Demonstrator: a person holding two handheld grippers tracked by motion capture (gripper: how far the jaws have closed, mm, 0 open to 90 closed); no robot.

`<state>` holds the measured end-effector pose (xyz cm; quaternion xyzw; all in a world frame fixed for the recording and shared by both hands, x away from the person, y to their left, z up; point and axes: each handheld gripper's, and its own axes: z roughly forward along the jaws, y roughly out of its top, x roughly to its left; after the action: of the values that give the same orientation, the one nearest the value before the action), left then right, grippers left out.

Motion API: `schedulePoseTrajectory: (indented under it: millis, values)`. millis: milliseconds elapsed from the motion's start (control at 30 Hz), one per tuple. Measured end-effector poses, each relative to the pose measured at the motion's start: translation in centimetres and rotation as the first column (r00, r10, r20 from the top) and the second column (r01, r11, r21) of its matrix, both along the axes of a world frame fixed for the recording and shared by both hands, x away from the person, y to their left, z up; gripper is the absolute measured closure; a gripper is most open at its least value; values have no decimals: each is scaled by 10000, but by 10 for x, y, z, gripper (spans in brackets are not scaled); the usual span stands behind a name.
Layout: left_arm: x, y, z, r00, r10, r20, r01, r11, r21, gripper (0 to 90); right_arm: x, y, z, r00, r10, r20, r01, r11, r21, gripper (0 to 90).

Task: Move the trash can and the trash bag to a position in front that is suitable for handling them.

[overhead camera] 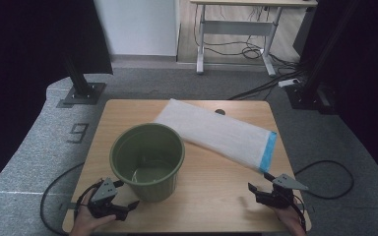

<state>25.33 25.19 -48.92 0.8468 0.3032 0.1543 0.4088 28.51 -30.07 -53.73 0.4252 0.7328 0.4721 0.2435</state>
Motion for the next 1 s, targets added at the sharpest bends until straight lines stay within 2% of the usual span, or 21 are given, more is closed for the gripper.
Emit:
schedulePoseTrajectory:
  millis: [233, 300, 400, 633, 1000]
  values:
    - [20, -19, -3, 9989, -385, 257, 388, 9992, -123, 139, -7, -2, 1, 9996, -284, 2, 284, 9996, 78, 183]
    - [26, -22, -2, 9985, -482, 269, 484, 9988, -86, 139, -6, -1, 2, 9996, -268, 23, 268, 9996, -26, 183]
    - [31, -27, -1, 9983, -487, 323, 496, 9984, -285, 141, -6, 2, 1, 9999, -165, 5, 165, 9998, -122, 183]
    - [38, -46, 2, 9963, -758, 395, 758, 9971, 3, 142, -9, 6, 0, 9999, 110, -20, -111, 9997, -213, 184]
    - [52, -81, 4, 9906, -1283, 478, 1280, 9917, 87, 146, -10, 1, 0, 10000, 64, -40, -65, 9998, -194, 190]
